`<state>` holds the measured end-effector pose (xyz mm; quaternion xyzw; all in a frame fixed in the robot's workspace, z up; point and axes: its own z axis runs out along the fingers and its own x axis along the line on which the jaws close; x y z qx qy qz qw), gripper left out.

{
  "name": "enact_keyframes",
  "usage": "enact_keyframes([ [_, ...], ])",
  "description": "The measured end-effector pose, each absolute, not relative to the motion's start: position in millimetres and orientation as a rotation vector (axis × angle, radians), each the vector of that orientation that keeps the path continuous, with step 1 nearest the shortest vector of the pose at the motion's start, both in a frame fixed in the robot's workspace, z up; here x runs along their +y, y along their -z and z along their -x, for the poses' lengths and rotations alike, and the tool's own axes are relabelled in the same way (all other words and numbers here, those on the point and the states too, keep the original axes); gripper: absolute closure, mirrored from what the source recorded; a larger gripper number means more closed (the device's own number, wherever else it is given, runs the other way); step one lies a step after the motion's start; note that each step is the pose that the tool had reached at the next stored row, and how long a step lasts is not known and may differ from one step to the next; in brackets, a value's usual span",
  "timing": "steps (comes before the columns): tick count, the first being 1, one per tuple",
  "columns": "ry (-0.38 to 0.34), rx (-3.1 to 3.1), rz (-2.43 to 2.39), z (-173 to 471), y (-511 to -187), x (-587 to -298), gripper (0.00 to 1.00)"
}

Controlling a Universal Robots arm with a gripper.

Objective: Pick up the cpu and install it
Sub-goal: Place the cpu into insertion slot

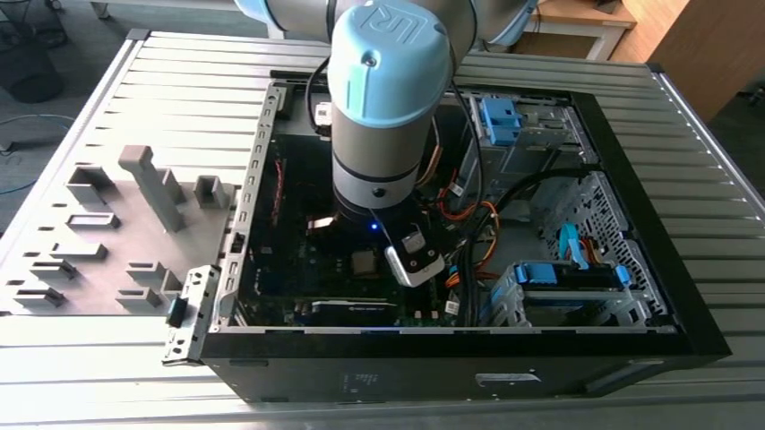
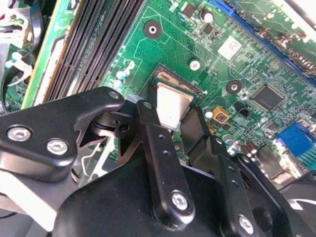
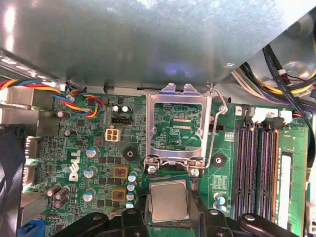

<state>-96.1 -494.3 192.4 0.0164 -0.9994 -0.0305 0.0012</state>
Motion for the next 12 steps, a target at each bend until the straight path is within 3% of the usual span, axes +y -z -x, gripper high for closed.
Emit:
enact_keyframes([
  [11, 0.095, -3.137, -0.052, 96.1, -192.3, -494.3, 0.55],
  [12, 0.095, -3.137, -0.052, 96.1, -192.3, -494.3, 0.61],
])
